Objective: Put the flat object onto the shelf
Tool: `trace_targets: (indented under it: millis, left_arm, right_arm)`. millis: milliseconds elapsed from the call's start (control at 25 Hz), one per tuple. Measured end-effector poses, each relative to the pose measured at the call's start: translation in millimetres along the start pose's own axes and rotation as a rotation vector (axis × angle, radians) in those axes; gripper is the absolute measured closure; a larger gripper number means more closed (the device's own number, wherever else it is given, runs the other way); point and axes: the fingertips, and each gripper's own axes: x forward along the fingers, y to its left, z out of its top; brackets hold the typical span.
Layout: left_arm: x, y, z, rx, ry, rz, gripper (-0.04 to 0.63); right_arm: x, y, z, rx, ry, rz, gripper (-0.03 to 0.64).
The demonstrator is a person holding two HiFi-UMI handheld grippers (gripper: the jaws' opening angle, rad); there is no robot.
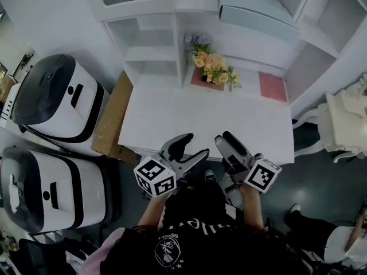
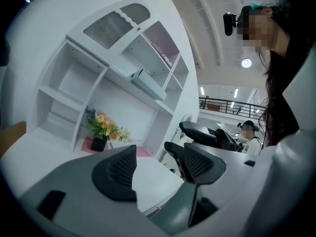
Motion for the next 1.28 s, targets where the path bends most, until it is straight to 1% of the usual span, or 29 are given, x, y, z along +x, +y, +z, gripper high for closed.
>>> trace_targets:
  millis: [120, 280, 440, 480, 560, 640, 760, 880, 1040, 1160, 1280]
  left_arm:
    - [-20.7, -12.4, -18.4, -0.043, 0.017, -0.042, 0.282]
    - [-42.1, -26.4, -42.4, -0.060, 0.052, -0.067, 0.282]
    - [-53.4, -44.0, -60.3, -0.094, 0.059, -0.097, 0.282]
    - [-55.9, -47.6, -64.7, -0.099, 0.060, -0.103, 0.282]
    - [-60.1, -52.8, -73.6, -0.104, 0.071, -0.111, 0.282]
    - [-62.9, -57.7, -80.2, -0.106, 0.082, -0.114, 0.282]
    - [-66.2, -67.3, -82.9, -0.108, 0.075, -0.108, 0.282]
    - [-67.7, -76.5, -83.6, -0.093, 0.066, -0.100, 0.282]
    - [-73.8, -93.0, -85.7, -0.070, 0.050, -0.055, 0.282]
    - [-80.3, -116.4, -88.1, -0.082, 0.017, -0.012, 0.282]
    - [-85.2, -149.4, -96.5, -0.101, -0.008, -0.007, 0.282]
  right_arm:
    - [-15.2, 8.9, -24.2, 0.007, -0.016, -0.033, 0.298]
    - [-36.9, 19.0, -54.2, 0.000, -0.016, -0.072, 0.299]
    - [-58.1, 22.9, -71.9, -0.009, -0.017, -0.121, 0.310]
    - [-62.3, 24.2, -74.2, -0.011, -0.021, -0.130, 0.329]
    - [-69.5, 27.7, -76.8, -0.018, -0.032, -0.142, 0.444]
    - [-76.6, 32.0, -79.9, -0.021, -0.031, -0.146, 0.465]
    - [-88.7, 37.4, -86.7, -0.027, -0.009, -0.148, 0.490]
    - [-98.7, 41.2, -93.6, -0.030, 0.017, -0.136, 0.508]
    - [-121.3, 49.1, -102.1, -0.028, 0.037, -0.112, 0.522]
    - [-147.9, 58.2, -106.0, -0.036, 0.046, -0.091, 0.526]
    - [-176.5, 64.7, -111.1, -0.045, 0.048, -0.075, 0.529]
